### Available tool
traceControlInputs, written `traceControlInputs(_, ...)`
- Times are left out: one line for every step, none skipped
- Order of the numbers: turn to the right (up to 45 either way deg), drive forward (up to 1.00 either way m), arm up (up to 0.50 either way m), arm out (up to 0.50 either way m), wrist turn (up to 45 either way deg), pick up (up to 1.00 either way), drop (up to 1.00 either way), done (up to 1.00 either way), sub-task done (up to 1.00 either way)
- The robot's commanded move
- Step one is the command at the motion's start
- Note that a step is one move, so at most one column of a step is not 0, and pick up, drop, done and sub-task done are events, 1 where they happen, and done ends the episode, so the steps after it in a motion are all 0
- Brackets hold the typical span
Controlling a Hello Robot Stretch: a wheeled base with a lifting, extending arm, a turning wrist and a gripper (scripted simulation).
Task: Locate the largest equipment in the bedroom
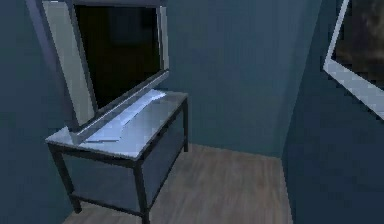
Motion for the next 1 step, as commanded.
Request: traceControlInputs(0.0, 0.20, 0.00, 0.00, 0.0, 0.00, 0.00, 0.00, 0.00)
